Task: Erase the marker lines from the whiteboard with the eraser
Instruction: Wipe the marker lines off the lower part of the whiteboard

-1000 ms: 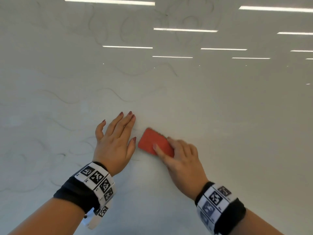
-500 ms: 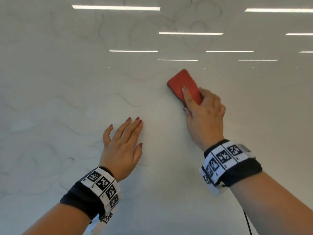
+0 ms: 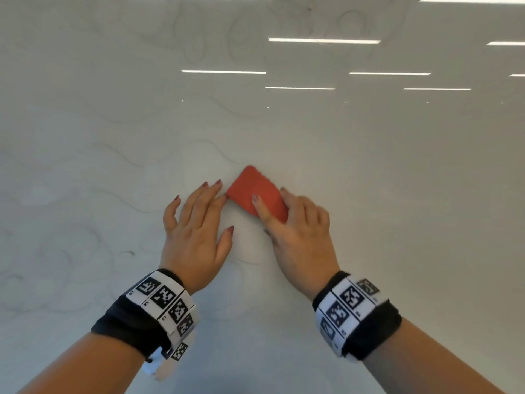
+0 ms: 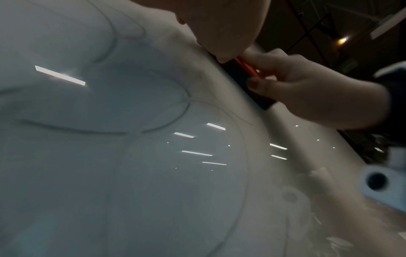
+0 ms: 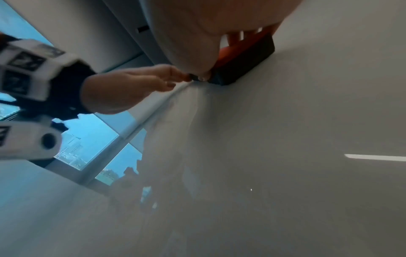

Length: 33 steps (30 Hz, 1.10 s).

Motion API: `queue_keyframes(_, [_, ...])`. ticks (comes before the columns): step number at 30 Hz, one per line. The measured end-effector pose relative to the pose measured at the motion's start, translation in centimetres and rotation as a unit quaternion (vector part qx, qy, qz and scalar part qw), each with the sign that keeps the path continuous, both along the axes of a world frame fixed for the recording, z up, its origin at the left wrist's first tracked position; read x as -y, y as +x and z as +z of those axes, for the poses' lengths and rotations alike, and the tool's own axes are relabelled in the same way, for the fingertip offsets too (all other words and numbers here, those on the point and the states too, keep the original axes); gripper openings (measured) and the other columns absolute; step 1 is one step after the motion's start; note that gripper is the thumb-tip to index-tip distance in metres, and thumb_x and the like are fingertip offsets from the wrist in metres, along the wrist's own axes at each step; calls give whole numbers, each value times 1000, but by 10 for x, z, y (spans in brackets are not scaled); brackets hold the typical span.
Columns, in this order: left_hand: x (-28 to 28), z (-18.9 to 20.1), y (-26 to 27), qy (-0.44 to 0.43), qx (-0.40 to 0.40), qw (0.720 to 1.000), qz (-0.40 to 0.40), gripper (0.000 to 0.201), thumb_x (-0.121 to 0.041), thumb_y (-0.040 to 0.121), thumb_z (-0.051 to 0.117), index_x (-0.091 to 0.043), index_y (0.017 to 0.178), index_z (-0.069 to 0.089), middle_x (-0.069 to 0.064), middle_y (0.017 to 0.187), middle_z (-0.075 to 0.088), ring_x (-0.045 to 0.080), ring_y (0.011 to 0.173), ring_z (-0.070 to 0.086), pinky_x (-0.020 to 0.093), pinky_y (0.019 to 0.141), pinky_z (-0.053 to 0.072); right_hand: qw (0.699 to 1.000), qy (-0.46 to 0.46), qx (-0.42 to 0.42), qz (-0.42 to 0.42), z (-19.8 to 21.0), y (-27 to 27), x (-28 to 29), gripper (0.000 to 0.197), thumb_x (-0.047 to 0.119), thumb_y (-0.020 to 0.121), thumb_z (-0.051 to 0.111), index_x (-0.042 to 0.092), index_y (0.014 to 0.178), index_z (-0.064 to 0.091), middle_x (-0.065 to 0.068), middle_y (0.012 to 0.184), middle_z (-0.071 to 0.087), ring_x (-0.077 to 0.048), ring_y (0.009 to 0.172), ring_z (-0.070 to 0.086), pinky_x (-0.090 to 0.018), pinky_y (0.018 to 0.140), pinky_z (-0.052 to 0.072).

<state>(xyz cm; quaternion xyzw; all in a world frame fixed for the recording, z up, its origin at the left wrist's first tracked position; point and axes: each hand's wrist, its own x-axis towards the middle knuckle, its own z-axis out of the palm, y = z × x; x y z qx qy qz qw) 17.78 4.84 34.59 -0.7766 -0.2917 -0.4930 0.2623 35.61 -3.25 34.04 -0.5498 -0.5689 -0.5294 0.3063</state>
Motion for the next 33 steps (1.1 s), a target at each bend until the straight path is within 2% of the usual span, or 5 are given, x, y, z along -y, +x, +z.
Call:
queue_keyframes(6, [-9, -6, -26, -16, 13, 999, 35, 57, -39, 90, 38, -12, 141, 39, 4, 149, 34, 20, 138, 28, 47, 112, 11, 999, -14, 45, 1, -19, 11, 9, 67, 10, 76, 72, 29, 137, 51, -18, 126, 52, -33, 106, 45, -45, 83, 34])
queue_keyframes(15, [-26, -3, -59, -25, -6, 998, 60, 61, -42, 90, 34, -13, 145, 33, 5, 152, 28, 22, 141, 22, 47, 113, 7, 986, 63, -153, -33, 89, 1, 8, 55, 26, 92, 57, 29, 144, 37, -21, 133, 43, -38, 117, 41, -50, 92, 35])
queue_keyframes(19, [-32, -5, -65, -25, -23, 998, 59, 61, -42, 91, 34, -15, 146, 32, 4, 153, 28, 21, 141, 24, 46, 113, 10, 983, 77, -162, -47, 105, -20, -5, 57, 24, 92, 56, 27, 145, 35, -22, 133, 42, -38, 116, 41, -49, 90, 35])
queue_keyframes(25, [-35, -5, -68, -9, -30, 998, 55, 61, -38, 89, 38, -16, 145, 33, 2, 152, 30, 20, 140, 26, 47, 112, 12, 995, 43, -78, -35, 49, -37, -14, 57, 18, 89, 60, 27, 142, 41, -20, 132, 46, -38, 110, 44, -48, 87, 35])
queue_keyframes(33, [-37, -6, -67, -10, -22, 999, 44, 59, -32, 89, 41, -16, 145, 33, 1, 152, 30, 20, 140, 25, 47, 111, 10, 998, -62, -4, 2, -81, -35, 0, 69, 7, 76, 61, 32, 138, 48, -17, 132, 49, -34, 110, 45, -44, 87, 32])
